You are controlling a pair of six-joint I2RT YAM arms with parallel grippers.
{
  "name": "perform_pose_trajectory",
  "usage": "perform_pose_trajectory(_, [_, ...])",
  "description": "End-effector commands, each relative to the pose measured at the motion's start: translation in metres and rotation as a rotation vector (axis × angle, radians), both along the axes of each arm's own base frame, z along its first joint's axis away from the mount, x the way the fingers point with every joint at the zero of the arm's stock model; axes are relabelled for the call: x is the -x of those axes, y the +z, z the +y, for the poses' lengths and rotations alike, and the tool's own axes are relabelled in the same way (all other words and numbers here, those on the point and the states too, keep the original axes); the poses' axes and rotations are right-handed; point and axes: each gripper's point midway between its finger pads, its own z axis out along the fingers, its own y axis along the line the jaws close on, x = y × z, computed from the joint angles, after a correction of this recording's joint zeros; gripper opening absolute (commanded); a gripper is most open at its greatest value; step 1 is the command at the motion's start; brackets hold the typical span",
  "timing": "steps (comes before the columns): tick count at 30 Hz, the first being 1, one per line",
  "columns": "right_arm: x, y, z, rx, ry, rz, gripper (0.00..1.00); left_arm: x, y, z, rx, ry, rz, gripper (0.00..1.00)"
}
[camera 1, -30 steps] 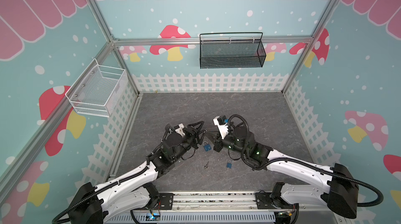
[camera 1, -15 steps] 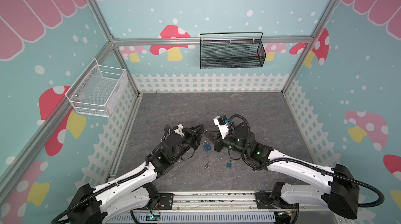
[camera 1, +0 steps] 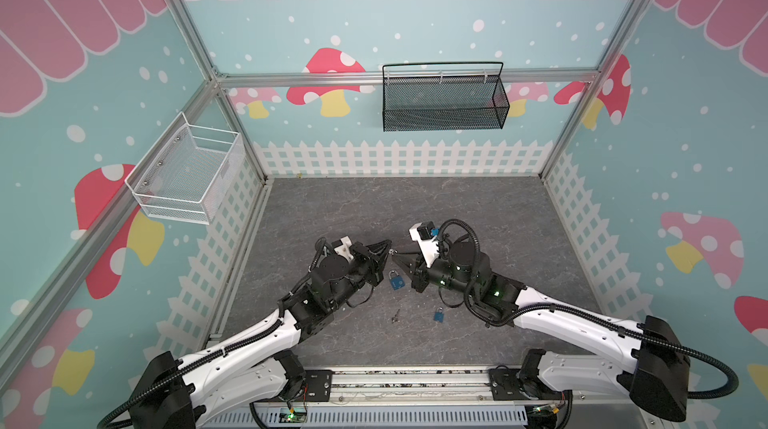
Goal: Unlock with the key
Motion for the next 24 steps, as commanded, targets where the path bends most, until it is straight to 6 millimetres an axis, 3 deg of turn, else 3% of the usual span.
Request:
perform_pose_trajectory(1, [0.004, 0.012, -0.008, -0.007, 0.004, -0.012, 0.30, -0.003, 0.014, 0.000, -0.045, 0.011, -0.064, 0.00])
perform_pose_trajectory(4, [0.008, 0.010, -0.017, -0.002, -0.001, 0.006, 0.43, -0.005, 0.023, 0.000, -0.095, 0.013, -0.128, 0.00])
perform_pose_trajectory(9, [0.015, 0.009, -0.032, 0.010, 0.020, 0.050, 0.54, -0.008, 0.035, -0.006, -0.215, -0.033, -0.254, 0.00])
perform_pose_trajectory(17, [0.046, 0.029, -0.053, -0.111, 0.189, 0.167, 0.63, -0.003, 0.060, -0.028, -0.507, -0.155, -0.562, 0.00])
perform_pose_trajectory(24, [0.046, 0.054, -0.069, -0.226, 0.227, 0.192, 0.65, 0.012, 0.090, -0.049, -0.576, -0.197, -0.844, 0.00])
